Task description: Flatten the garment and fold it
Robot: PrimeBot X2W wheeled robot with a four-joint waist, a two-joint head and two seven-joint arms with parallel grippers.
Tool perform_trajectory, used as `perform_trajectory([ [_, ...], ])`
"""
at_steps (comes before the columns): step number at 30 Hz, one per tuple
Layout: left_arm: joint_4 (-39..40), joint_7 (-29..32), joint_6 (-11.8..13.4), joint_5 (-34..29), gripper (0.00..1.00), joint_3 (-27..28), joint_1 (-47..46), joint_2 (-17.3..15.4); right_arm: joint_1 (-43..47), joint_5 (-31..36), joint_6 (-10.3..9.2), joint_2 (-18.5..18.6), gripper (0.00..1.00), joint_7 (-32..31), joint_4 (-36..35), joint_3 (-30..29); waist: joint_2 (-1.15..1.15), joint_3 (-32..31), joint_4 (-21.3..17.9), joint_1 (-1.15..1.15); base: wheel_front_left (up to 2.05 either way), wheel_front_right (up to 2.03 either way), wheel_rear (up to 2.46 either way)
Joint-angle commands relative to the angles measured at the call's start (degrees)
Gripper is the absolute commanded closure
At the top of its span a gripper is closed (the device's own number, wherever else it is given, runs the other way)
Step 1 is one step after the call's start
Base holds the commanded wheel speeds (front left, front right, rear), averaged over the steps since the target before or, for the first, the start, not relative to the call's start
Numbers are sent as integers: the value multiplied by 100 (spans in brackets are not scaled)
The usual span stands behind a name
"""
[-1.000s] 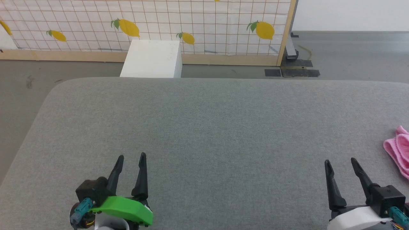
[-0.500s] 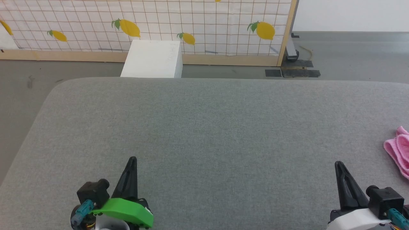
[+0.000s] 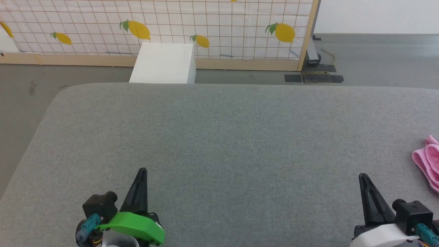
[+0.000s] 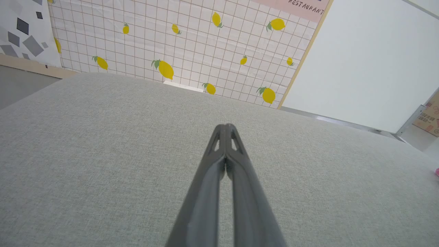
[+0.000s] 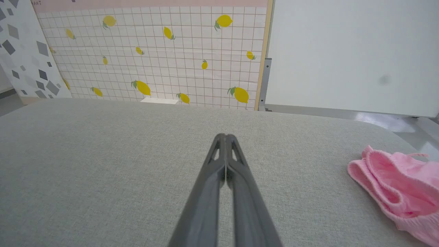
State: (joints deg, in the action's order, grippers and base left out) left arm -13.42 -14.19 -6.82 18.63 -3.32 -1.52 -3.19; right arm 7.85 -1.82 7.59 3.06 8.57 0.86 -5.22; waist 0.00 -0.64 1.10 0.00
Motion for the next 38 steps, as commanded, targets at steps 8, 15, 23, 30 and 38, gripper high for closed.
perform_trajectory([
  [8,130,117,75,-204,100,33,17,4,-89,21,-1,-2,100,-76,-10,52,0,4,-8,0,0,0,0],
  [15,204,196,112,-304,100,51,26,5,-132,31,-2,-3,100,-123,-15,81,0,8,-14,0,0,0,0],
  [23,292,291,156,-426,100,73,35,7,-182,42,-2,-4,100,-180,-20,115,0,12,-22,0,0,0,0],
  [30,367,371,193,-527,100,92,44,9,-225,52,-3,-5,100,-228,-25,144,0,16,-28,0,0,0,0],
  [38,453,463,236,-645,100,113,53,11,-274,64,-3,-6,100,-284,-30,177,0,20,-35,0,0,0,0],
])
